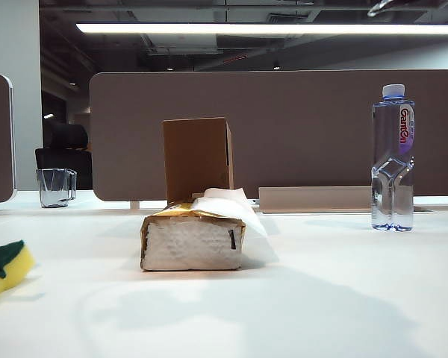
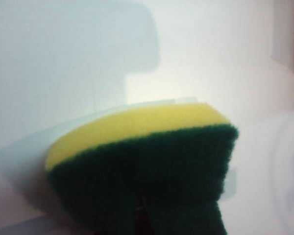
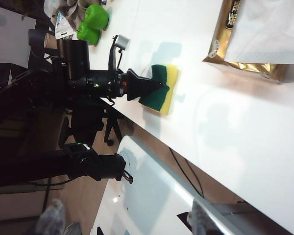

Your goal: Move the sponge from left to right to wipe the table, avoiding obstacles on the table, and finally reaching the bottle of mineral water.

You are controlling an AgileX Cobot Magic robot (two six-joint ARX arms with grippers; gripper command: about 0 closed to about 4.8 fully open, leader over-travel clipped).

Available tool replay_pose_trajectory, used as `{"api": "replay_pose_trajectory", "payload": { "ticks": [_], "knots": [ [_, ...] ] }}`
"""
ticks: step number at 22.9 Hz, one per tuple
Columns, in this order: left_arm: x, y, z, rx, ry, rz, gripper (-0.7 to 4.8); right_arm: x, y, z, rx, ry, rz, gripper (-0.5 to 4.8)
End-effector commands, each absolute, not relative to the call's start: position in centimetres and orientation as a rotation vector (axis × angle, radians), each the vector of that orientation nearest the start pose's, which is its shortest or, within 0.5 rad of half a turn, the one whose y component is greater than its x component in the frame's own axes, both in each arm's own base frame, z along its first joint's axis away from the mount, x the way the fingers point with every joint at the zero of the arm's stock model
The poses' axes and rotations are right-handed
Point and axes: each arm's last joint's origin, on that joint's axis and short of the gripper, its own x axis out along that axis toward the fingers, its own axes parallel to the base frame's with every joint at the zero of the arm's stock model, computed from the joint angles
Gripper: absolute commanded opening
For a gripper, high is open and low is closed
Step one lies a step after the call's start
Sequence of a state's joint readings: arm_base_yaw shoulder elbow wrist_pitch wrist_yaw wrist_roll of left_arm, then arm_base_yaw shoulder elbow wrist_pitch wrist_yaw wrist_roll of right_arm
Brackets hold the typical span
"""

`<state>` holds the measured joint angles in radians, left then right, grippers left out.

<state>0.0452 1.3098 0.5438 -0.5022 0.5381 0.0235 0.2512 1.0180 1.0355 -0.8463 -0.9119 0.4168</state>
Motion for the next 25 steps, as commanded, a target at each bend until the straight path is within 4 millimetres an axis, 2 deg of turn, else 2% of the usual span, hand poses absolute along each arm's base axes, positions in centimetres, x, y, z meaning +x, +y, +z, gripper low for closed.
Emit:
{"api": "replay_pose_trajectory", "payload": {
  "ticks": [1, 8, 13, 20, 25],
  "knots": [
    [18.9, -1.6, 13.7, -0.342, 1.323, -0.436, -0.06, 16.7, 6.7, 33.5, 0.618, 1.019, 0.930, 3.32],
    [19.4, -5.1, 13.9, -0.266, 1.276, -0.485, -0.06, 16.3, 6.5, 33.7, 0.614, 1.006, 0.936, 3.32],
    [19.1, -7.8, 14.1, -0.237, 1.264, -0.532, -0.06, 15.9, 6.5, 33.8, 0.616, 1.014, 0.933, 3.32],
    [19.0, -10.2, 13.9, -0.245, 1.241, -0.591, -0.06, 15.9, 6.5, 33.8, 0.616, 1.013, 0.934, 3.32],
    [18.9, -12.1, 13.1, -0.255, 1.252, -0.628, -0.06, 15.9, 6.5, 33.8, 0.617, 1.014, 0.934, 3.32]
  ]
}}
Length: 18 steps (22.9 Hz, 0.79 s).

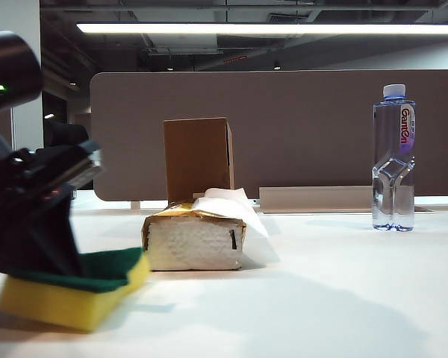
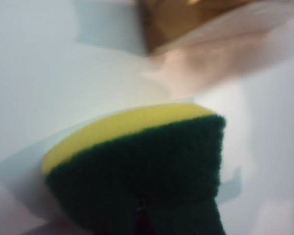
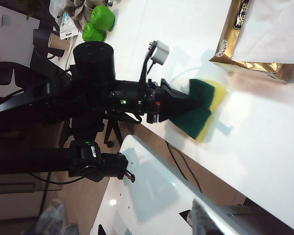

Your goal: Move the sponge from left to right to wipe the table, avoiding obstacles on the table, and finally reaching the bottle of mineral water.

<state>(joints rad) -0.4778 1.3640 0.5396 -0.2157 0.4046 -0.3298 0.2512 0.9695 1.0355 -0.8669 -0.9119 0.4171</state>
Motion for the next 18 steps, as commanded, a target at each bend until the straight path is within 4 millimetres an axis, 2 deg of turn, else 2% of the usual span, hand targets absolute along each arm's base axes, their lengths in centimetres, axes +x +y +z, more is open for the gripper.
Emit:
{"api": "replay_pose_trajectory", "payload": {
  "ticks": [1, 11, 18],
  "knots": [
    [18.8, -12.9, 12.8, -0.263, 1.254, -0.643, -0.06, 15.9, 6.5, 33.8, 0.616, 1.014, 0.934, 3.32],
    [18.3, -15.9, 13.2, -0.288, 1.166, -0.741, -0.06, 15.9, 6.5, 33.8, 0.616, 1.013, 0.934, 3.31],
    [18.4, -15.9, 13.2, -0.276, 1.145, -0.719, -0.06, 15.9, 6.5, 33.8, 0.618, 1.014, 0.937, 3.31]
  ]
}}
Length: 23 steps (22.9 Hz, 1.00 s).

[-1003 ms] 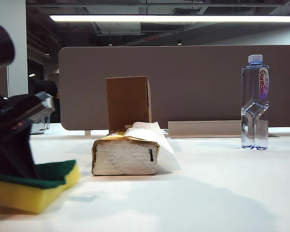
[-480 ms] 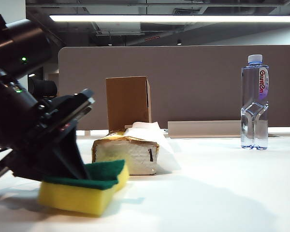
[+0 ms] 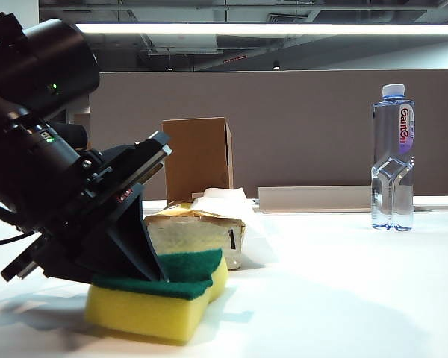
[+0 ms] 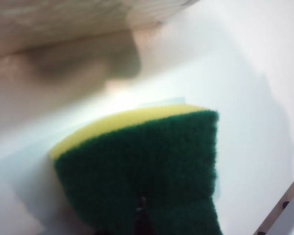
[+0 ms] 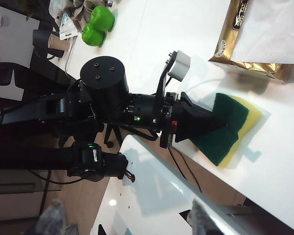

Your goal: Move the sponge from left to right to wipe the table, avoiding obstacles on the table, and finally reaching the bottle of mineral water.

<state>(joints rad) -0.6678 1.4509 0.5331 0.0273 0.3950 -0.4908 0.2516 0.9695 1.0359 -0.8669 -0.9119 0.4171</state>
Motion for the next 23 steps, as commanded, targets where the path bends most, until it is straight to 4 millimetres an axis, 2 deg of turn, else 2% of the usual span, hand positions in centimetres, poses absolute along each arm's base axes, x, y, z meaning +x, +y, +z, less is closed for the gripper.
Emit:
{"api": "replay_pose_trajectory", "payload": {
  "ticks": [1, 5, 6, 8, 14, 17, 23],
  "knots": [
    [18.42, -15.93, 13.21, -0.277, 1.144, -0.719, -0.06, 15.88, 6.46, 33.79, 0.618, 1.014, 0.937, 3.31],
    [18.43, -15.94, 13.24, -0.282, 1.143, -0.717, 0.11, 15.88, 6.46, 33.79, 0.618, 1.014, 0.937, 3.31],
    [18.49, -15.89, 13.24, -0.297, 1.147, -0.701, 0.85, 15.88, 6.46, 33.79, 0.618, 1.014, 0.937, 3.31],
    [18.54, -15.84, 13.22, -0.294, 1.141, -0.683, 1.22, 15.86, 6.46, 33.80, 0.618, 1.014, 0.938, 3.31],
    [18.55, -15.85, 13.23, -0.294, 1.140, -0.683, 1.30, 15.81, 6.44, 33.80, 0.618, 1.015, 0.937, 3.31],
    [18.55, -15.84, 13.23, -0.293, 1.139, -0.679, 1.85, 15.68, 6.41, 33.88, 0.616, 1.011, 0.939, 3.31],
    [18.60, -15.80, 13.22, -0.300, 1.137, -0.655, 1.86, 15.66, 6.40, 33.87, 0.617, 1.013, 0.938, 3.31]
  ]
}}
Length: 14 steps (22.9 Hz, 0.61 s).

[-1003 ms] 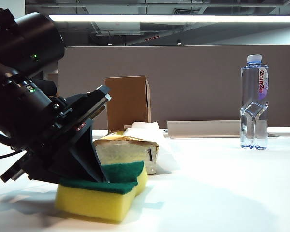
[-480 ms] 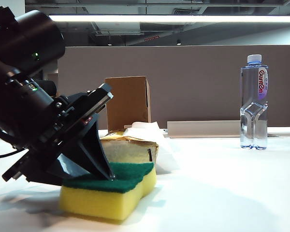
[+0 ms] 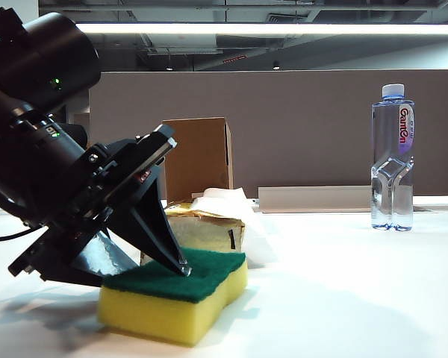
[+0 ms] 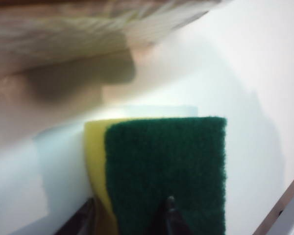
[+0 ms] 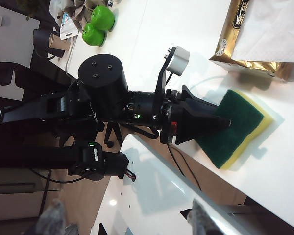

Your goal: Move the sponge from left to right to wipe the table, avoiding obstacles on the table, and finally reaching the bottle of mineral water.

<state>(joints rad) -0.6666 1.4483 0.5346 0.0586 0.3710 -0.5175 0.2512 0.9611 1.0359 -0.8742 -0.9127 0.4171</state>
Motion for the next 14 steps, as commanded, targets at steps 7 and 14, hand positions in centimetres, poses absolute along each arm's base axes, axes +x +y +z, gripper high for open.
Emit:
{"api": "replay_pose_trajectory", "payload": {
  "ticks": [7, 14],
  "knots": [
    [18.8, -16.0, 13.5, -0.303, 1.130, -0.662, 1.91, 15.7, 6.4, 33.9, 0.617, 1.013, 0.938, 3.31],
    [19.2, -16.2, 14.2, -0.301, 1.132, -0.661, 2.83, 15.5, 6.4, 34.0, 0.616, 1.008, 0.940, 3.31]
  ]
}}
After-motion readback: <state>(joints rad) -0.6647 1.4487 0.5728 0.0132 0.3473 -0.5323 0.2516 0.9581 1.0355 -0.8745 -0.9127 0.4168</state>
